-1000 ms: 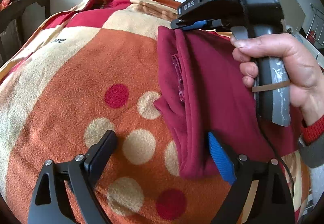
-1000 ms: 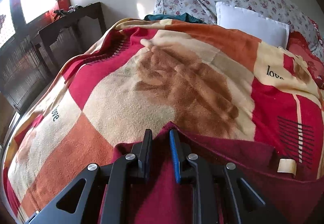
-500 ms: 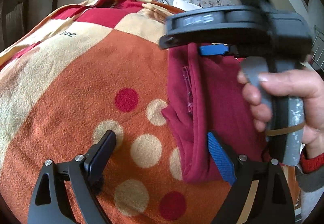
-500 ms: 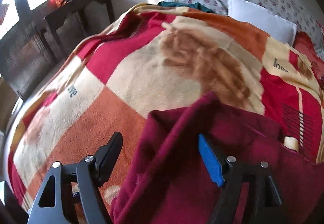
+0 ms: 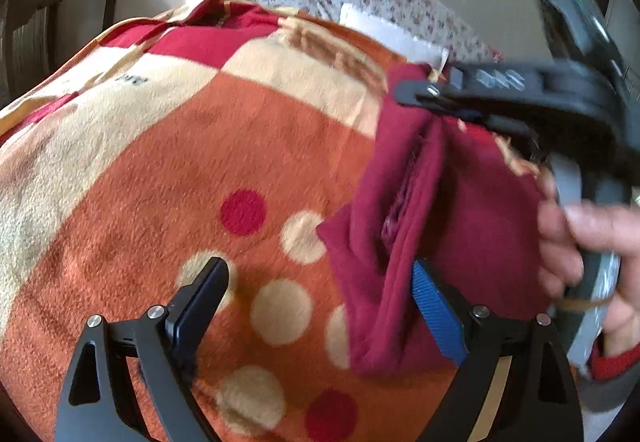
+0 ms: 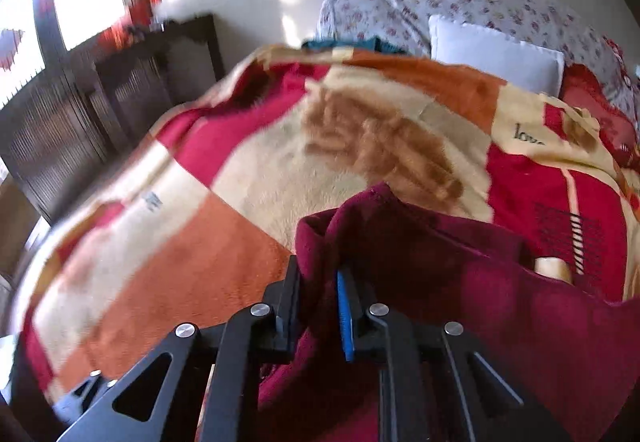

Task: Fold small clothes

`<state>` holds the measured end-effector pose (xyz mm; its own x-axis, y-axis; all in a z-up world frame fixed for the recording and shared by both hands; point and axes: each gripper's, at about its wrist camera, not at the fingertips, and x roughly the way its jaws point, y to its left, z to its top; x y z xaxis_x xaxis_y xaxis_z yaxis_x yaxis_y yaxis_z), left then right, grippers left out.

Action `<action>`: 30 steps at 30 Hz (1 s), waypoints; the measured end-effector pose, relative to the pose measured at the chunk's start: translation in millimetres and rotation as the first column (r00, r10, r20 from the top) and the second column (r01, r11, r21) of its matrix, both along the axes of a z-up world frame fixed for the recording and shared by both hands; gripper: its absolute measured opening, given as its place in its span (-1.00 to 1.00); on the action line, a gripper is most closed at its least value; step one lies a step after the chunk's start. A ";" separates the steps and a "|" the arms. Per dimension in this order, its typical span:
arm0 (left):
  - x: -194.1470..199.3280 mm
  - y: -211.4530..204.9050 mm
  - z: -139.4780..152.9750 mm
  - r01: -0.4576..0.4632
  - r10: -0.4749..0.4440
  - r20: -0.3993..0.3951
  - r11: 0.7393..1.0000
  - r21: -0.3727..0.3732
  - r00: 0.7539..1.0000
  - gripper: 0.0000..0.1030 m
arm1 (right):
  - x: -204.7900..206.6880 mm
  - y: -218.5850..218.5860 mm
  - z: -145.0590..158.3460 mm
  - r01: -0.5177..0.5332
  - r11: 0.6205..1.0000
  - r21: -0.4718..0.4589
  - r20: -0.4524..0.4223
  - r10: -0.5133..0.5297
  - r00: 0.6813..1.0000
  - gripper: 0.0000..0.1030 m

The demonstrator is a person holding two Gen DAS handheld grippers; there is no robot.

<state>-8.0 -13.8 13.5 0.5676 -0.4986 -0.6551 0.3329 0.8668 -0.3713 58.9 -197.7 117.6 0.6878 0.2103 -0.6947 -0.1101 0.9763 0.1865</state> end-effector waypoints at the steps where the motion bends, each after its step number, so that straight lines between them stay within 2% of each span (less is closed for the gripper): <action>1: 0.2 -0.8 4.2 0.003 -0.003 0.010 1.000 -0.011 1.000 0.76 | -4.4 -4.3 2.3 0.005 1.000 0.020 0.007 -0.006 1.000 -0.68; 4: 5.6 -13.1 14.2 0.021 -0.021 0.026 1.000 0.014 0.999 0.85 | -16.7 -26.2 6.9 0.042 0.992 0.121 0.032 -0.046 0.998 -0.68; 5: 9.2 -21.8 15.9 0.038 -0.040 0.031 0.998 0.046 0.999 0.85 | -20.0 -35.2 6.5 0.053 0.983 0.173 0.037 -0.060 0.998 -0.68; 9: 19.7 -49.0 8.0 0.072 -0.080 0.041 0.982 0.176 0.996 0.85 | -20.6 -48.5 -0.8 0.070 0.961 0.267 0.035 -0.082 0.996 -0.68; 13: 20.1 -51.8 -2.0 0.106 -0.111 0.020 0.978 0.178 0.994 0.84 | -14.8 -39.7 -9.3 0.041 0.970 0.238 0.023 -0.048 0.999 -0.68; 16: 18.1 -53.8 -2.8 0.114 -0.121 0.027 0.976 0.184 0.992 0.72 | -11.0 -32.0 -14.8 0.037 0.974 0.225 0.024 -0.043 0.999 -0.68; 24: 15.9 -57.3 -3.9 0.113 -0.124 0.040 0.972 0.204 0.991 0.72 | -4.5 -28.9 -23.9 0.043 0.975 0.217 -0.009 -0.042 0.999 -0.65; 27: 16.4 -56.9 -4.5 0.113 -0.122 0.036 0.973 0.201 0.992 0.72 | 1.1 -27.4 -24.8 0.050 0.978 0.203 -0.047 -0.041 0.998 -0.41; 29: 15.6 -57.1 -4.3 0.112 -0.121 0.036 0.974 0.199 0.992 0.72 | 5.3 -22.9 -27.5 0.058 0.983 0.173 -0.074 -0.046 0.996 0.26; 30: 16.4 -57.1 -4.2 0.112 -0.121 0.036 0.974 0.198 0.992 0.72 | 7.7 -19.3 -29.4 0.054 0.986 0.155 -0.085 -0.041 0.996 0.35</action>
<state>8.3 -70.9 9.3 0.5464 -0.4279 -0.7200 0.4490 0.8753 -0.1795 66.6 -217.0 88.2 0.6423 0.2895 -0.7097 -0.0422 0.9379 0.3444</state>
